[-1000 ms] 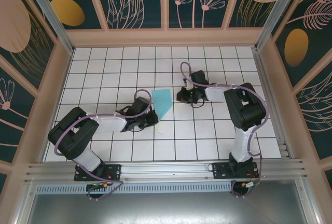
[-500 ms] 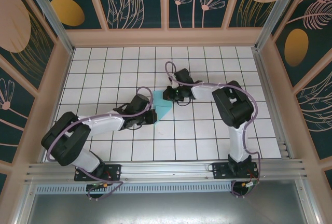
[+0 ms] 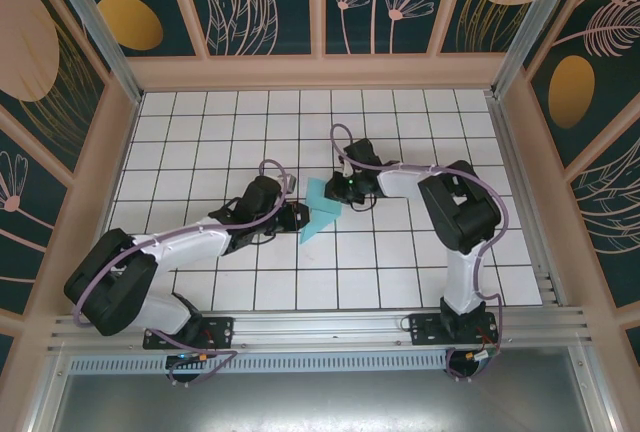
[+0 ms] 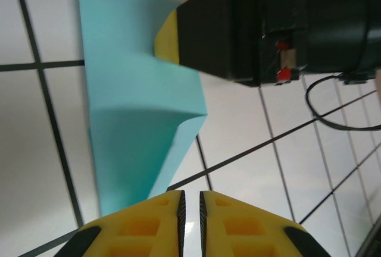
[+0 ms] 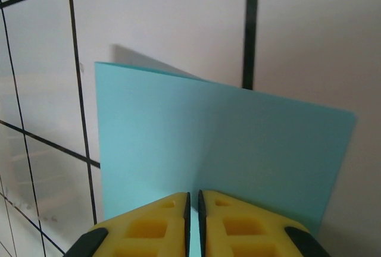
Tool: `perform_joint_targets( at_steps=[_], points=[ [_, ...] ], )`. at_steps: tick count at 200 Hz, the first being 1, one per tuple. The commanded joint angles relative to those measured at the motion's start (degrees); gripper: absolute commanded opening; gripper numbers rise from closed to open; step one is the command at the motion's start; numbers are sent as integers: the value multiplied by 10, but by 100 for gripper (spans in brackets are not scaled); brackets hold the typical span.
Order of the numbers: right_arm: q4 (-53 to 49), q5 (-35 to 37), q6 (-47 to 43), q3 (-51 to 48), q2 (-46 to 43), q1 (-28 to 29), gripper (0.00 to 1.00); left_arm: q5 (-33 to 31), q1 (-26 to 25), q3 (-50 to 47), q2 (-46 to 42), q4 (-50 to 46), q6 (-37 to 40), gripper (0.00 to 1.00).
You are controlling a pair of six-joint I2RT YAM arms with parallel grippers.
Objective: Fold a paper plane with a square sheet of paper (pick it up from the middle)
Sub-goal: Move the paper to the center of the table.
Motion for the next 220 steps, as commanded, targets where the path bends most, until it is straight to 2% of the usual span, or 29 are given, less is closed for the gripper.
perform_joint_targets(
  at_steps=[1, 28, 57, 109, 147, 220],
  points=[
    [-19, 2, 18, -10, -41, -20, 19, 42, 3, -15, -7, 54, -3, 18],
    [10, -6, 38, -33, -97, -30, 32, 57, -3, -18, -4, 84, -8, 17],
    [54, -18, 79, -104, -154, -51, 45, 55, -15, -9, 22, 89, -4, 15],
    [115, -35, 128, -202, -206, -66, 61, 12, -28, 21, 78, 85, -9, 12],
    [143, -60, 146, -230, -208, -62, 64, -89, -28, 43, 118, 26, -25, 7],
    [175, -98, 167, -230, -183, -41, 63, -107, -28, 36, 143, 33, -55, 4]
  ],
)
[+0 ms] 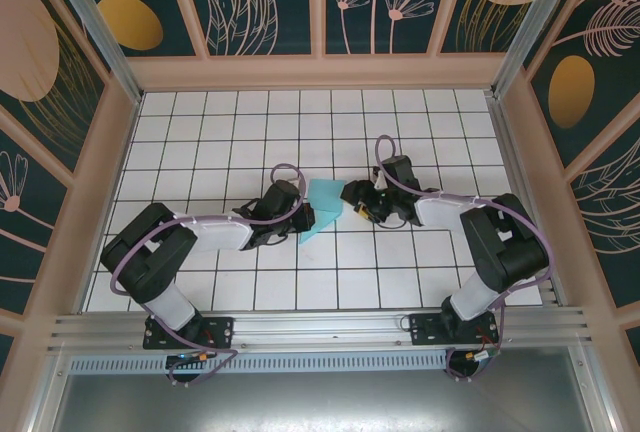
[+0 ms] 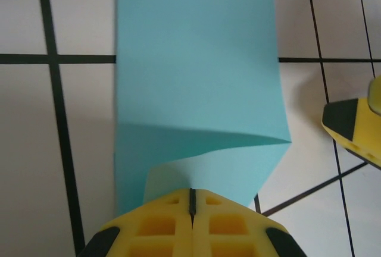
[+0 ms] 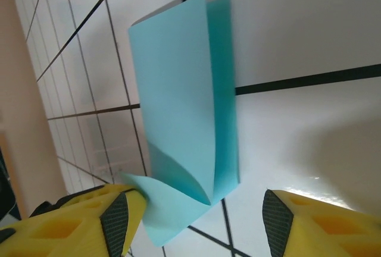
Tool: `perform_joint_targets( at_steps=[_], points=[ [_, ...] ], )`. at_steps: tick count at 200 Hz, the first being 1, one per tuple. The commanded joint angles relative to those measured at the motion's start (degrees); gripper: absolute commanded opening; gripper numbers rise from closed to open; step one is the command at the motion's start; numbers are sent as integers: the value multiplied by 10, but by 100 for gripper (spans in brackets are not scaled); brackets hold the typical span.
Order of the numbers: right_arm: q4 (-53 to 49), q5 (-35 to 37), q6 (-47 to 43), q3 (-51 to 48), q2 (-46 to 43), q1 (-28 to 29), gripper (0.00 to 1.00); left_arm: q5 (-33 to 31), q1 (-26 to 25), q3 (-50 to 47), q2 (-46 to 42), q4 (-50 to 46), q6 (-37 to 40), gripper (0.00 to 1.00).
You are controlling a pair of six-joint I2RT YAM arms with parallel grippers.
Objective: Fold a paper plane with a square sheet of paper (pick it up from the middle)
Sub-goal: Move the paper to the center of the table, then fourth fold the wing at the center of the table.
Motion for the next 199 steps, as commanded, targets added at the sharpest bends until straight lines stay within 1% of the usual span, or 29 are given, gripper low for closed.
perform_joint_targets(
  at_steps=[1, 62, 101, 144, 199],
  points=[
    [30, -25, 16, -3, 9, 12, 63, -22, -1, 3, 9, -11, -13, 4],
    [38, -46, 18, 15, 46, 33, 56, -29, -1, 2, 9, -15, -16, 4],
    [92, -86, 32, 9, 59, 39, 47, -28, -1, 2, 9, -15, -16, 4],
    [138, -110, 41, 3, 69, 42, 39, -30, -1, 2, 9, -16, -17, 4],
    [154, -115, 43, 14, 101, 46, 28, -37, -1, 2, 9, -19, -20, 6]
  ],
)
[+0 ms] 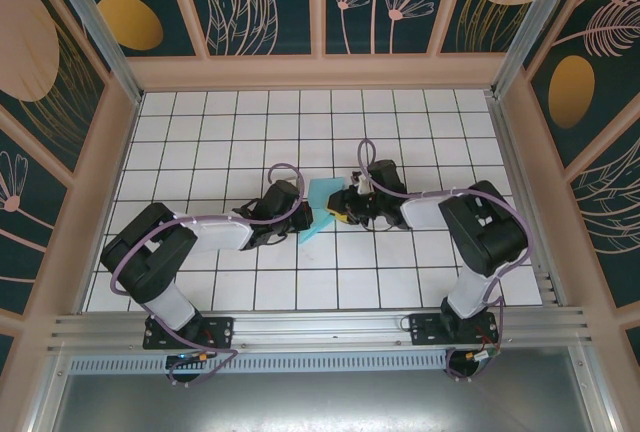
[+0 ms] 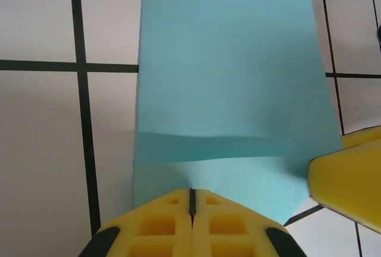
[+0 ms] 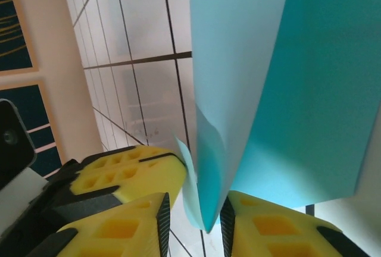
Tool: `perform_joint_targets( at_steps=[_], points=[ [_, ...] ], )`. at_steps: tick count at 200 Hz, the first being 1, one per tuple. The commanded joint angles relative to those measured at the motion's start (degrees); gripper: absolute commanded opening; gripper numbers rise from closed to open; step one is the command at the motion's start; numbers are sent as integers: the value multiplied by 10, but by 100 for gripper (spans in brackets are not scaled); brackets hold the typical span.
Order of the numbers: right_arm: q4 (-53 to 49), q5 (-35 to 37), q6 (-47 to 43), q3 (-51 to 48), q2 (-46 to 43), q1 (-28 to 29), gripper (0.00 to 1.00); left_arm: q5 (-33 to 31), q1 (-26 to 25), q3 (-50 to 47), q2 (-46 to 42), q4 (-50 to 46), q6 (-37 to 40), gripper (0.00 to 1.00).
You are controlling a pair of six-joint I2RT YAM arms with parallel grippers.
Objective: Fold a paper plane with a square sheet of paper (pick it up from the middle)
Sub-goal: Fourth fold the wing at the center of the table.
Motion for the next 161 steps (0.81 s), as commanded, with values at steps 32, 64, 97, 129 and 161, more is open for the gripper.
perform_joint_targets(
  at_steps=[32, 64, 97, 129, 161],
  points=[
    [14, -5, -4, 27, 25, 5, 15, -15, -1, 4, 5, -21, -6, 8],
    [-56, 61, -17, 34, -3, 0, 1, -20, -1, 9, -25, -28, 6, 20],
    [-152, 121, -35, 48, -54, -13, 0, -5, -1, -9, -86, 15, 51, 38],
    [-207, 137, -23, 69, -67, -18, 0, 52, -1, -19, -108, 62, 107, 56],
    [-227, 126, 7, 91, -60, -24, 0, 78, -1, -41, -104, 117, 145, 65]
  ],
)
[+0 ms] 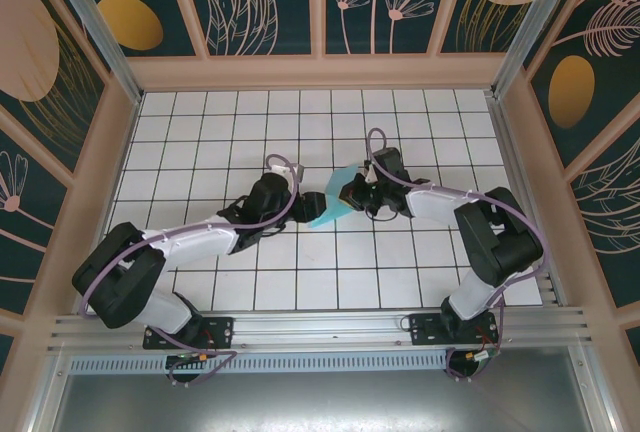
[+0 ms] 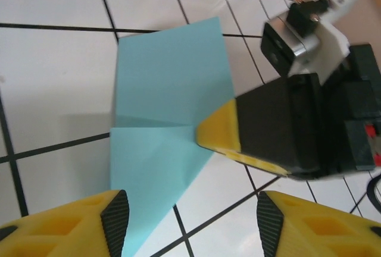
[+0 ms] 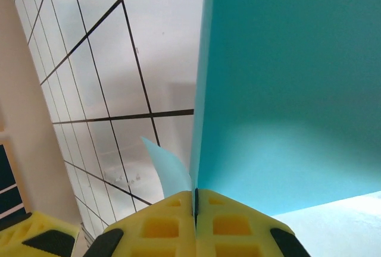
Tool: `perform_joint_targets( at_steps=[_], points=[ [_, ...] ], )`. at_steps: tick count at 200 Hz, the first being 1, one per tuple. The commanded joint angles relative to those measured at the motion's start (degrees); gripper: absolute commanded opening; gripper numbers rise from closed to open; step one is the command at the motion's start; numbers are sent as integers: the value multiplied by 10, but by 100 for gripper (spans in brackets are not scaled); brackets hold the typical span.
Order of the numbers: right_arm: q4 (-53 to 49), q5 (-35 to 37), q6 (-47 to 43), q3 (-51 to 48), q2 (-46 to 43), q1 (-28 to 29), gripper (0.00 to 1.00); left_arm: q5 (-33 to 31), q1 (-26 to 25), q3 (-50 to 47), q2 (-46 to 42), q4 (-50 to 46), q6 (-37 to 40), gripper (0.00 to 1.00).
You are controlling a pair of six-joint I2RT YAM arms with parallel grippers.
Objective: Fold a paper plane with a square sheet of paper (pick it up from the middle)
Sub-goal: Fourth fold the wing at the center of the table.
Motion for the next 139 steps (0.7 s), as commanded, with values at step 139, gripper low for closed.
perform_joint_targets(
  at_steps=[139],
  points=[
    [-72, -50, 66, 67, 37, -15, 0, -84, -47, -13, 124, 141, 307, 62]
  ],
)
